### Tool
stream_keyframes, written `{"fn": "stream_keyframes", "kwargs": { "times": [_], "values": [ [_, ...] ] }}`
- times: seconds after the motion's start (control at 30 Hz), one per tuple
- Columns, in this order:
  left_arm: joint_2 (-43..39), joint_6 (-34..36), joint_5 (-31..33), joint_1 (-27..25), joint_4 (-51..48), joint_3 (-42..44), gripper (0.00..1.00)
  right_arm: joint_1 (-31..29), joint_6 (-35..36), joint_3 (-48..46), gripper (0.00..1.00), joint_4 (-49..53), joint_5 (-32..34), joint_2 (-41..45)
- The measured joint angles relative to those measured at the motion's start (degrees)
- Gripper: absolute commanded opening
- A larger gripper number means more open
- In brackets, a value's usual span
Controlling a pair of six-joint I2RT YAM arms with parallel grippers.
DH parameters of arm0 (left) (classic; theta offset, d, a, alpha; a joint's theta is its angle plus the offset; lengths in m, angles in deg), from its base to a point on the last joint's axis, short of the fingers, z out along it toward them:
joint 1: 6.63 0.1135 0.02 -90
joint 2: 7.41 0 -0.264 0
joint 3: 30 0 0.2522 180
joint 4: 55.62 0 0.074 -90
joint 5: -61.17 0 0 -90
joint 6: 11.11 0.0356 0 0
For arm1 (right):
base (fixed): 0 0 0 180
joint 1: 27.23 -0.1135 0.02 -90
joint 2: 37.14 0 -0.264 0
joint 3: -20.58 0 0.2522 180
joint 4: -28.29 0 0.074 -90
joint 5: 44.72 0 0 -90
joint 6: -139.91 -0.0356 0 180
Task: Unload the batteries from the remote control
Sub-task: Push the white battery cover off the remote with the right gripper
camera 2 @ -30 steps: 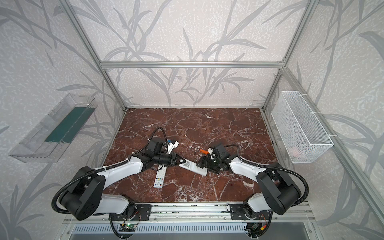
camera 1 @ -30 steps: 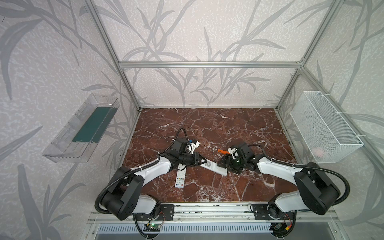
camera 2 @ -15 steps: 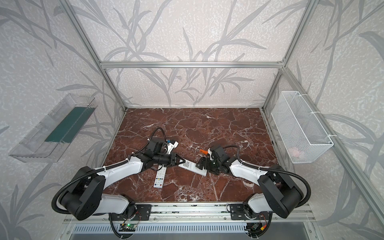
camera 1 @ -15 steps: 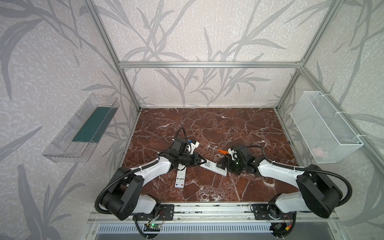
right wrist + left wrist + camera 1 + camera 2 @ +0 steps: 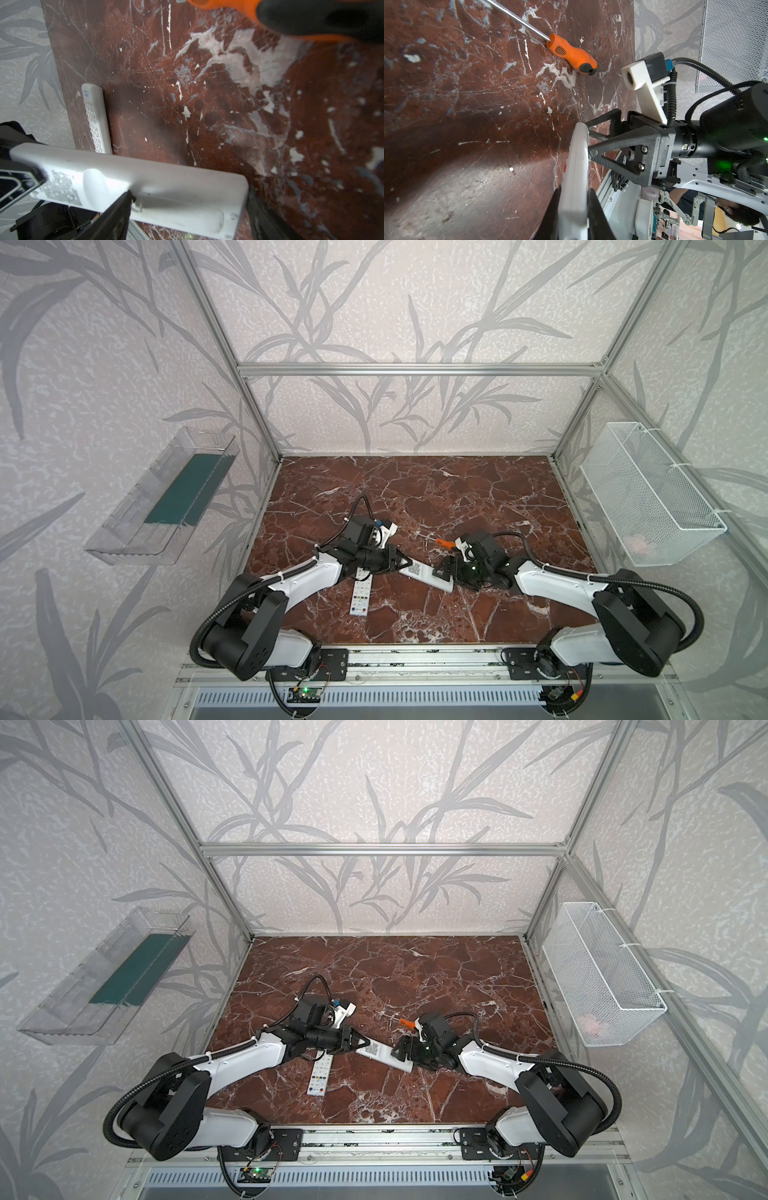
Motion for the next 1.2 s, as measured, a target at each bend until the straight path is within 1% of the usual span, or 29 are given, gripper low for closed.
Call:
{"fn": "stream_keyframes", "kwargs": {
  "times": [0.13, 0.23, 0.4, 0.67, 0.8, 0.93, 1.07, 1.2],
  "values": [
    [0.0, -0.2, 0.1, 0.0, -0.1, 0.0, 0.08, -0.2, -0.2, -0.2, 0.82, -0.3, 0.3, 0.0],
    [0.0, -0.2, 0.2, 0.2, -0.3, 0.0, 0.08, -0.7, -0.3, -0.2, 0.83, -0.3, 1.2, 0.0],
    [0.0, 0.0, 0.4, 0.4, -0.6, 0.0, 0.08, -2.8, 0.2, 1.0, 0.85, 1.6, 3.5, -0.1],
    [0.0, 0.0, 0.5, 0.7, -0.9, 0.0, 0.08, -3.9, 0.3, 2.4, 0.79, 3.6, 5.6, -0.9],
    [0.0, 0.0, 0.5, 0.7, -0.9, 0.0, 0.08, -4.2, 0.3, 2.9, 0.79, 4.7, 6.4, -0.9],
    [0.0, 0.1, 0.5, 0.7, -0.9, 0.0, 0.07, -4.9, 1.0, 5.6, 0.83, 9.3, 9.1, -0.7],
    [-0.4, 0.6, 0.5, 0.2, -0.7, 0.0, 0.07, -6.9, 3.2, 9.8, 0.88, 17.8, 15.0, -0.7],
    [-0.4, 1.0, 0.5, -0.6, -0.5, -0.2, 0.07, -7.9, 4.7, 12.0, 0.91, 23.3, 19.0, -0.6]
  ]
}}
